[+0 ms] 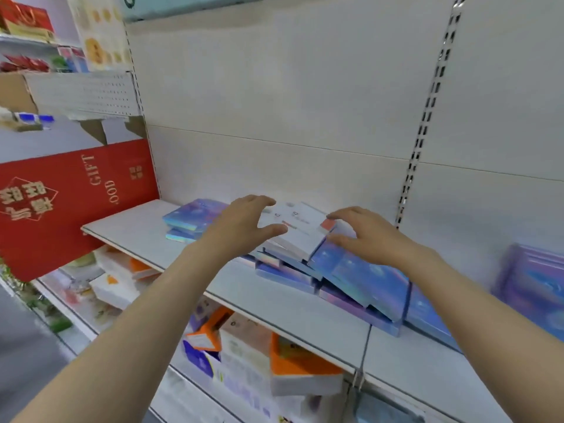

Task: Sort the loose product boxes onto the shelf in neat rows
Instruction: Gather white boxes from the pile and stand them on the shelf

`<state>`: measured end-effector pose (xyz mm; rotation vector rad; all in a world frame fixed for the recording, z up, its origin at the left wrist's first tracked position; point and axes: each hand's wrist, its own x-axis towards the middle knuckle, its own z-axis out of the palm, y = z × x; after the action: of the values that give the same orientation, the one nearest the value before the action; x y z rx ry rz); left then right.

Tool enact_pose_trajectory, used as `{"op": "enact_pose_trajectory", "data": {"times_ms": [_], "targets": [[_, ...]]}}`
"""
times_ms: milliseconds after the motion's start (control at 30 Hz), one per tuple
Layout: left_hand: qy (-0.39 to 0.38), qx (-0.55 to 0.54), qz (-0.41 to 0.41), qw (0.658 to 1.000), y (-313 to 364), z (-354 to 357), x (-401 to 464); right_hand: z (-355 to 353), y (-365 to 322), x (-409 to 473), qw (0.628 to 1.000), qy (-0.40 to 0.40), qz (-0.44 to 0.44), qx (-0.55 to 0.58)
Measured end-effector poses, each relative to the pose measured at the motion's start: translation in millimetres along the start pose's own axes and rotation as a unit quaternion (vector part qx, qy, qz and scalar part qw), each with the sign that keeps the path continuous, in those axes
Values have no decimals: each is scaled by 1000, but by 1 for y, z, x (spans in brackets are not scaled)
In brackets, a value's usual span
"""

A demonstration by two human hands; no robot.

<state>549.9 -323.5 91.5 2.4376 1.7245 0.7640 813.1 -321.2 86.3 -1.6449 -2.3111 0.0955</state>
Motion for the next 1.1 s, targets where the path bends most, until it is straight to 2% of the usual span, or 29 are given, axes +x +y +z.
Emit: {"op": "enact_pose_trajectory", "data": {"times_ms": [100,267,333,400,467,533,600,633,733,800,867,967,1100], "targets": [[-37,-33,-6,999,-35,20,18,38,-5,35,995,-52,75,43],[-83,-77,28,993,-72,46,48,83,-17,77,964,-9,258,58],[-103,-104,60,987,-81,55,55,96,-30,86,952,35,281,117],[-110,-129,81,982,-94,61,59,102,-43,94,928,119,293,199],[-119,-157,92,976,-110,64,66,101,-53,102,880,169,342,283],[-136,-183,115,967,-124,66,71,98,-57,107,802,186,405,399],[-151,-211,141,955,-133,70,76,90,-59,105,711,213,428,516],[-154,-225,145,951,-136,74,79,85,-61,100,685,242,423,541],[-125,-253,99,954,-137,83,93,68,-64,81,662,361,402,519],[-110,-225,54,967,-129,87,105,64,-67,66,650,410,394,504],[-143,-171,36,974,-116,87,114,66,-73,52,644,425,399,495],[-189,-105,61,974,-101,92,121,71,-81,36,632,434,416,490],[-174,-125,63,975,-93,100,123,73,-86,14,630,453,420,471]]}}
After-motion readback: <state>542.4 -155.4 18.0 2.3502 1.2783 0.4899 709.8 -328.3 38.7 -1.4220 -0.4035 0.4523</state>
